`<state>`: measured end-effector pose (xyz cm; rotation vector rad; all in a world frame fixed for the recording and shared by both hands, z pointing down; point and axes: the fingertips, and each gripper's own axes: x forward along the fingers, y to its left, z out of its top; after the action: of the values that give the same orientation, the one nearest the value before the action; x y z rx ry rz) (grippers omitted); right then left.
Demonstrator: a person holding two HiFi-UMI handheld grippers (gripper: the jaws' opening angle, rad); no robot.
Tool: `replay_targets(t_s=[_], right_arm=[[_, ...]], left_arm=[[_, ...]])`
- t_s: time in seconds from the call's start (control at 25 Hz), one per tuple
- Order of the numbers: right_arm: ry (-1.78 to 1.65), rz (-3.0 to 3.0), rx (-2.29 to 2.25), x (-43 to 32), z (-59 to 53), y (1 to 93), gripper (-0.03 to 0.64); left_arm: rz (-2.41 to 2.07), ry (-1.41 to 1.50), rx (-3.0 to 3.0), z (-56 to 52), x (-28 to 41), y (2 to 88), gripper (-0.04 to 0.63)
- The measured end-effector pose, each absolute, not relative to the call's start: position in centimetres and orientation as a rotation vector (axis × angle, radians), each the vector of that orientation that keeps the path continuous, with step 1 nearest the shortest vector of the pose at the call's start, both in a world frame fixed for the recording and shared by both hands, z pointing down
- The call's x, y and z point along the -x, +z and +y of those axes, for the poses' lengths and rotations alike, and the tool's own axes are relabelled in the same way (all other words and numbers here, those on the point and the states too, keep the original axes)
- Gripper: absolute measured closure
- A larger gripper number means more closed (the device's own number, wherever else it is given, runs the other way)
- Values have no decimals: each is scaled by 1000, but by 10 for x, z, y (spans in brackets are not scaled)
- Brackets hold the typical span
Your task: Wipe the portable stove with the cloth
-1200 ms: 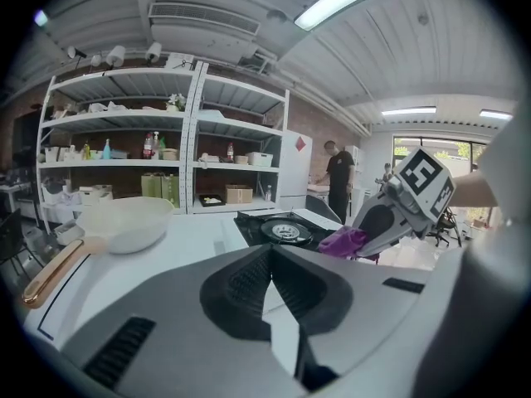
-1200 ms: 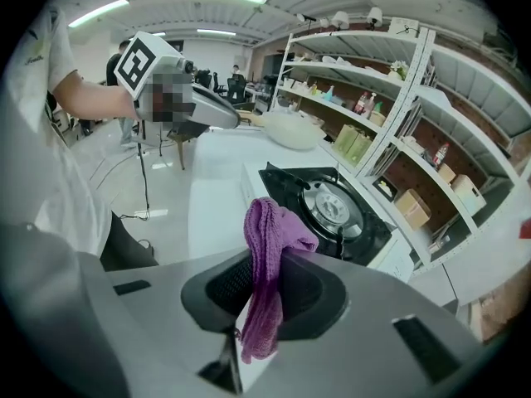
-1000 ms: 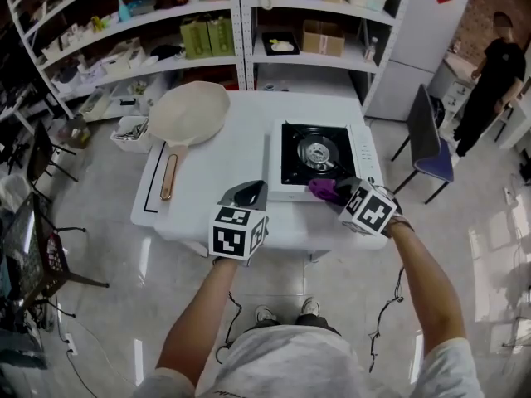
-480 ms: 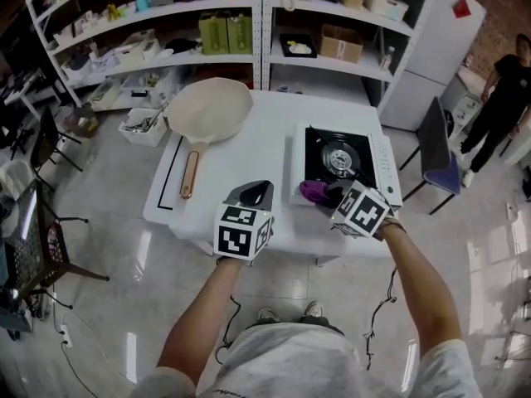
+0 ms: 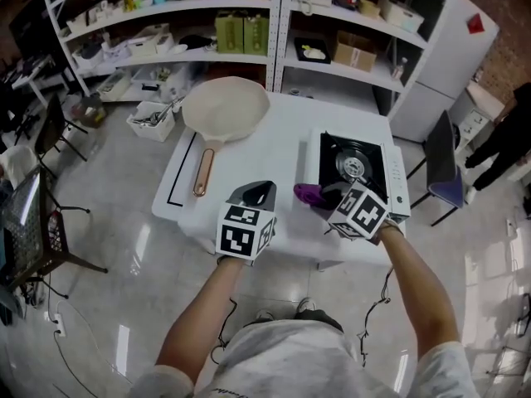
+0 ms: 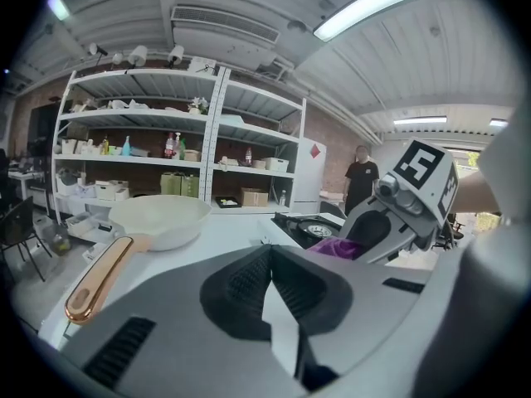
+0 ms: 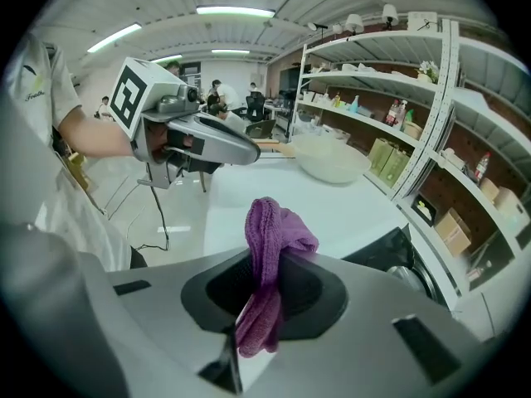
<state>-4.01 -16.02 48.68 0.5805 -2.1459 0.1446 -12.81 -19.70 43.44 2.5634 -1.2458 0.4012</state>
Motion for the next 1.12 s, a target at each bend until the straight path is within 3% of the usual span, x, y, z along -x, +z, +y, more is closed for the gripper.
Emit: replay_targets(t_s=[0.44, 1.12], right_arm=[[271, -2363, -499, 74, -184, 432, 552], [183, -2315, -121, 68, -245, 455, 553]], left_arm=[[-1339, 374, -2519, -203, 148, 428, 592], [-1497, 359, -2418, -253, 133, 422, 592]])
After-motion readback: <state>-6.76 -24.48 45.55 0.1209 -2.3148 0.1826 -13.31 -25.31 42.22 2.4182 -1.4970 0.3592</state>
